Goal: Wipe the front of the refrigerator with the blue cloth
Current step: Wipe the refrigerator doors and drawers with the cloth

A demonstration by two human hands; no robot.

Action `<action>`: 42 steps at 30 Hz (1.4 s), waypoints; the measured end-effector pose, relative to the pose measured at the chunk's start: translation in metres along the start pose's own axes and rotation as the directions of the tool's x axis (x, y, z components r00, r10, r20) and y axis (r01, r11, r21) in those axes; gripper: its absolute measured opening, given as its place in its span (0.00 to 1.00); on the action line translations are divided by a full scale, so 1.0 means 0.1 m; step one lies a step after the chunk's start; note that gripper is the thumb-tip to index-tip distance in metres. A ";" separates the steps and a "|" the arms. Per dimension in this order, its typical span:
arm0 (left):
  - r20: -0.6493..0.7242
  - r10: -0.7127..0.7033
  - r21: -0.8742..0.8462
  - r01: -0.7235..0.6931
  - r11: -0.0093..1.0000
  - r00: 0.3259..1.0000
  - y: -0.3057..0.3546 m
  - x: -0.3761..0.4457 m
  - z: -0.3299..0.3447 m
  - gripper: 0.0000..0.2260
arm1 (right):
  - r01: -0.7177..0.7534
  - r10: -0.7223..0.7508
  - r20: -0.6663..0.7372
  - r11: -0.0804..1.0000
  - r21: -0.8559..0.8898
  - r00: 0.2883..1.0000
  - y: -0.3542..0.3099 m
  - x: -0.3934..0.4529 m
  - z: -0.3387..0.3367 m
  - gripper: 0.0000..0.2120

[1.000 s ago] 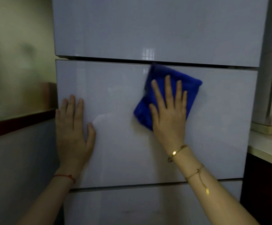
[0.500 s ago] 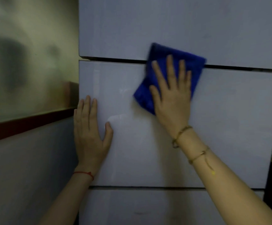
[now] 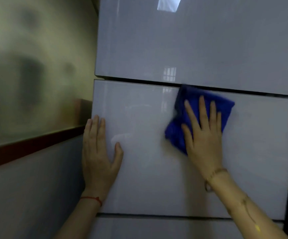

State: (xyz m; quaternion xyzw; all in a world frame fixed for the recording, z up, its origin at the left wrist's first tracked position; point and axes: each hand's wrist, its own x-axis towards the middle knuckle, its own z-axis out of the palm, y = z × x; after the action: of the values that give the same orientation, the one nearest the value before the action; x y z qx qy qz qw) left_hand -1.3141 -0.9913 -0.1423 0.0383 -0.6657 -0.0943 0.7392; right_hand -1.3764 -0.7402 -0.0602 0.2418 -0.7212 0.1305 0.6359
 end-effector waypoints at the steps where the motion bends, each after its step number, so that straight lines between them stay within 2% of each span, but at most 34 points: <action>1: 0.001 0.000 -0.001 0.000 1.000 1.000 0.00 0.00 0.00 0.29 | -0.063 0.064 -0.037 0.998 0.023 0.997 -0.09 0.23 0.00 0.25; 2: 0.003 0.000 -0.002 0.000 1.000 1.000 0.00 0.00 0.00 0.29 | -0.082 0.083 -0.055 0.996 0.020 0.995 -0.20 0.37 0.02 0.25; 4: 0.012 -0.011 -0.006 0.012 1.000 1.000 -0.01 -0.01 0.00 0.29 | 0.008 -0.008 -0.042 1.000 -0.010 0.999 -0.37 0.34 0.08 0.25; 8: 0.008 -0.008 -0.008 0.008 1.000 1.000 -0.01 0.00 0.00 0.29 | 0.305 -0.299 0.119 0.951 -0.042 0.947 -0.45 -0.67 0.19 0.26; 11: 0.015 -0.011 -0.010 0.011 1.000 1.000 0.00 0.00 -0.02 0.29 | 0.415 -0.398 0.178 0.907 -0.068 0.900 -0.10 -1.09 0.11 0.25; 13: 0.017 -0.022 -0.014 0.023 1.000 1.000 0.02 0.00 -0.02 0.29 | 0.306 -0.290 0.144 0.947 -0.101 0.946 0.16 -0.93 0.04 0.26; 15: 0.012 -0.024 -0.015 0.024 1.000 1.000 0.03 0.00 -0.02 0.29 | 0.010 -0.005 0.063 0.998 -0.069 0.998 0.24 -0.46 -0.03 0.26; 17: 0.014 -0.018 -0.012 0.019 1.000 1.000 0.04 0.00 -0.02 0.29 | -0.224 0.224 -0.025 0.975 -0.010 0.974 0.10 0.07 -0.03 0.26; 18: 0.017 -0.017 -0.012 0.017 1.000 1.000 0.04 0.00 -0.02 0.29 | -0.243 0.243 -0.044 0.970 -0.005 0.969 -0.05 0.23 0.00 0.26; 20: 0.020 -0.016 -0.019 0.017 1.000 1.000 0.03 -0.01 -0.02 0.29 | -0.086 0.085 -0.049 0.996 -0.018 0.995 -0.38 0.22 0.12 0.26; 23: 0.033 -0.016 -0.017 0.017 1.000 0.999 0.01 0.00 -0.02 0.29 | 0.194 -0.192 0.073 0.981 -0.011 0.979 -0.65 -0.57 0.25 0.26; 26: 0.030 -0.004 -0.013 0.004 1.000 1.000 0.01 0.00 -0.02 0.29 | 0.266 -0.256 0.133 0.962 -0.068 0.958 -0.25 -1.25 0.20 0.28; 28: 0.025 -0.007 -0.014 0.007 1.000 1.000 0.02 -0.01 -0.03 0.29 | 0.179 -0.166 0.126 0.979 -0.094 0.978 0.13 -1.31 0.09 0.29; 30: 0.026 -0.015 -0.010 0.015 1.000 1.000 0.04 -0.01 -0.03 0.29 | -0.029 0.035 0.076 0.996 -0.079 0.997 0.43 -1.08 0.00 0.28; 32: 0.030 -0.016 -0.004 0.016 1.000 0.999 0.05 -0.01 -0.03 0.29 | -0.278 0.278 0.009 0.960 -0.010 0.960 0.58 -0.62 -0.08 0.26; 34: 0.034 -0.016 -0.002 0.016 1.000 0.999 0.05 -0.01 -0.03 0.29 | -0.403 0.404 -0.052 0.914 0.039 0.913 0.54 -0.20 -0.09 0.25; 36: 0.028 -0.010 -0.006 0.010 1.000 1.000 0.04 -0.01 -0.02 0.29 | -0.333 0.332 -0.059 0.943 0.002 0.941 0.37 -0.10 -0.02 0.25; 38: 0.017 0.001 -0.017 -0.001 1.000 1.000 0.04 -0.02 -0.01 0.29 | -0.145 0.145 -0.008 0.989 -0.021 0.989 0.18 -0.39 0.07 0.25; 40: 0.010 0.011 -0.020 -0.011 1.000 1.000 0.04 -0.01 -0.03 0.29 | 0.022 -0.018 0.086 0.999 -0.044 0.996 0.17 -0.86 0.09 0.26; 42: 0.016 0.002 -0.018 -0.002 1.000 1.000 0.05 -0.01 -0.04 0.29 | 0.094 -0.082 0.137 0.992 -0.087 0.987 0.38 -1.19 0.04 0.28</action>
State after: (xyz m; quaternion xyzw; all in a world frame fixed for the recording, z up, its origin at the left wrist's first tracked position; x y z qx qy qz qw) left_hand -1.3101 -0.9867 -0.1426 0.0303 -0.6706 -0.0999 0.7344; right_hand -1.3905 -0.6879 -0.1726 0.2516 -0.7560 0.0522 0.6021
